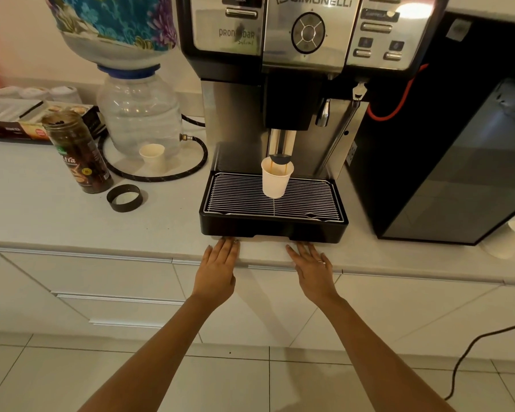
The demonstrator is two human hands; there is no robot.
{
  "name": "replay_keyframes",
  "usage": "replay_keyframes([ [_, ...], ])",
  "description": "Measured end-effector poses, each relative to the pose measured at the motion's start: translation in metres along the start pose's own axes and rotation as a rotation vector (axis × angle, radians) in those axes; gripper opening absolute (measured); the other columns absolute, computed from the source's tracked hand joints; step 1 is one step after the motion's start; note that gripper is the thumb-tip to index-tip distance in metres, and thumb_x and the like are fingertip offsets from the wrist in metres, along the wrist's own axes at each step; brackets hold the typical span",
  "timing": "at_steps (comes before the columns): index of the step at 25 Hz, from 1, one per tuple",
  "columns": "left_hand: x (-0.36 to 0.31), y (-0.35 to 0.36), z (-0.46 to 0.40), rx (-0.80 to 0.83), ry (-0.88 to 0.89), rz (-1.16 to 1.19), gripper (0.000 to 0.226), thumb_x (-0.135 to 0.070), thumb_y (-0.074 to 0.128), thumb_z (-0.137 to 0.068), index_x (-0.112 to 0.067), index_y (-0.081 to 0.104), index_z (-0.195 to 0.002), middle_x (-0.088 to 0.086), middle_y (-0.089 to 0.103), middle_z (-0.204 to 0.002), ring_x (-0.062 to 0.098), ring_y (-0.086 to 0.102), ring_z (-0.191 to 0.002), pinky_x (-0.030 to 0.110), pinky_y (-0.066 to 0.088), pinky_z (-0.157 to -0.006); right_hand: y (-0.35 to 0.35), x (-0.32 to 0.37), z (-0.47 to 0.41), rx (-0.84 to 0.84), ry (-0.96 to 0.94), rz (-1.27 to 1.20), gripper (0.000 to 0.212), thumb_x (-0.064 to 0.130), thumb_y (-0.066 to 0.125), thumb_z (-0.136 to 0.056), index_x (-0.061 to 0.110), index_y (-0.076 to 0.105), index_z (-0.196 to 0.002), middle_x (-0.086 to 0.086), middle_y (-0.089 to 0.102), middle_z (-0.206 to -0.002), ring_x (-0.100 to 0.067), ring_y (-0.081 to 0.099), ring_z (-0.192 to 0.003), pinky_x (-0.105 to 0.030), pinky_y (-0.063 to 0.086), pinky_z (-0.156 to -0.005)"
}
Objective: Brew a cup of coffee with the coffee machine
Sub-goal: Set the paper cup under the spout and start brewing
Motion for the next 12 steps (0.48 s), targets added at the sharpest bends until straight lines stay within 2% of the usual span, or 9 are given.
replay_keyframes([
  [5, 0.0003, 0.0029, 0.0007, -0.026, -0.01, -0.007, 0.079, -0.016, 0.061, -0.083, -0.011, 0.02, -0.15, 0.009, 0.021, -0.157, 0.027, 0.014, -0.145, 0.043, 0.009, -0.116, 0.0023, 0.0006, -0.0012, -0.06, 0.01, -0.026, 0.057, 0.006, 0.05, -0.093, 0.028, 0.036, -0.143, 0.0, 0.03, -0.153, -0.023, 0.021, -0.143, -0.045, 0.019, -0.112],
  [12, 0.0003, 0.0071, 0.0006, -0.031, -0.01, -0.009, 0.08, -0.016, 0.059, -0.083, -0.012, 0.018, -0.151, 0.008, 0.018, -0.158, 0.025, 0.01, -0.146, 0.044, 0.009, -0.117, 0.0069, 0.0, -0.002, -0.106, 0.017, -0.059, 0.056, 0.005, 0.056, -0.09, 0.026, 0.041, -0.14, 0.0, 0.036, -0.15, -0.024, 0.026, -0.141, -0.046, 0.022, -0.11],
])
Point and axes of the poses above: each hand's wrist, its own z-axis away from the middle knuckle, its own y-axis out of the palm, x = y × z, the point moved 2 cm from there along -z, towards the middle knuckle
